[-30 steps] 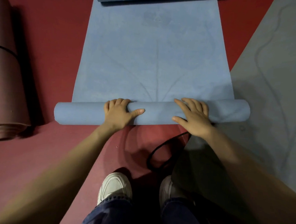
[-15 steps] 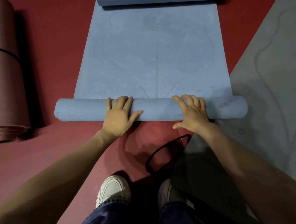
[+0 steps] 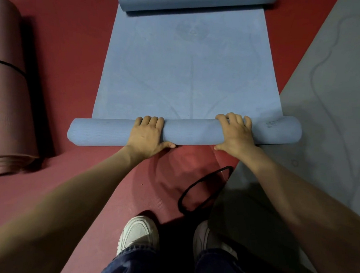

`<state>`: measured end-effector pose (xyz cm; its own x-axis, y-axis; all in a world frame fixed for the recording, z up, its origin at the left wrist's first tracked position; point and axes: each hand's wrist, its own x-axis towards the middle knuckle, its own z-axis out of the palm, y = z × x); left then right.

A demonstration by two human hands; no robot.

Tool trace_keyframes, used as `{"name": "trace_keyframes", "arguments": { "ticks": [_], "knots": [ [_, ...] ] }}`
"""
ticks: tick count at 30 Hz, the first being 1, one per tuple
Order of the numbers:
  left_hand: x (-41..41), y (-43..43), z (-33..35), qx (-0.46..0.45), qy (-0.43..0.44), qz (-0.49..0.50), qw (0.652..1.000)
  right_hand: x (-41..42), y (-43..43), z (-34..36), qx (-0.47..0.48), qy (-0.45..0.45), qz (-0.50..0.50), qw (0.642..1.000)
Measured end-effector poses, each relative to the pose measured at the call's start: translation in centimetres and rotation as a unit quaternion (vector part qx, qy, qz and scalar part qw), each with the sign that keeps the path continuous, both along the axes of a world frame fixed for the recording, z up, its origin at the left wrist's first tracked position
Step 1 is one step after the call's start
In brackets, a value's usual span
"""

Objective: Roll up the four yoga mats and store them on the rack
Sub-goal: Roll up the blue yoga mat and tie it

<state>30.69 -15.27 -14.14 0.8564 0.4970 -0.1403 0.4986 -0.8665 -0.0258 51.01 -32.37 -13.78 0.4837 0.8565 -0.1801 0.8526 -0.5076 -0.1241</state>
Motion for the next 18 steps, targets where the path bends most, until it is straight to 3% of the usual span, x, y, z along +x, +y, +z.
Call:
{"name": "trace_keyframes", "arguments": {
  "ticks": [4, 11, 18],
  "knots": [
    [-0.9, -0.7, -0.5, 0.002, -0.072, -0.029, 0.997, -0.3, -1.0, 0.3, 0.022, -0.010, 0.009, 1.000],
    [-4.1, -4.1, -0.8, -0.015, -0.115, -0.046, 0.992, -2.7, -4.3, 0.5, -0.018, -0.004, 0.020, 1.000],
    [-8.0, -6.9, -0.7, -0.055, -0.112, -0.027, 0.992, -6.1, -8.3, 0.4, 0.079, -0.022, 0.043, 0.996]
  ]
}}
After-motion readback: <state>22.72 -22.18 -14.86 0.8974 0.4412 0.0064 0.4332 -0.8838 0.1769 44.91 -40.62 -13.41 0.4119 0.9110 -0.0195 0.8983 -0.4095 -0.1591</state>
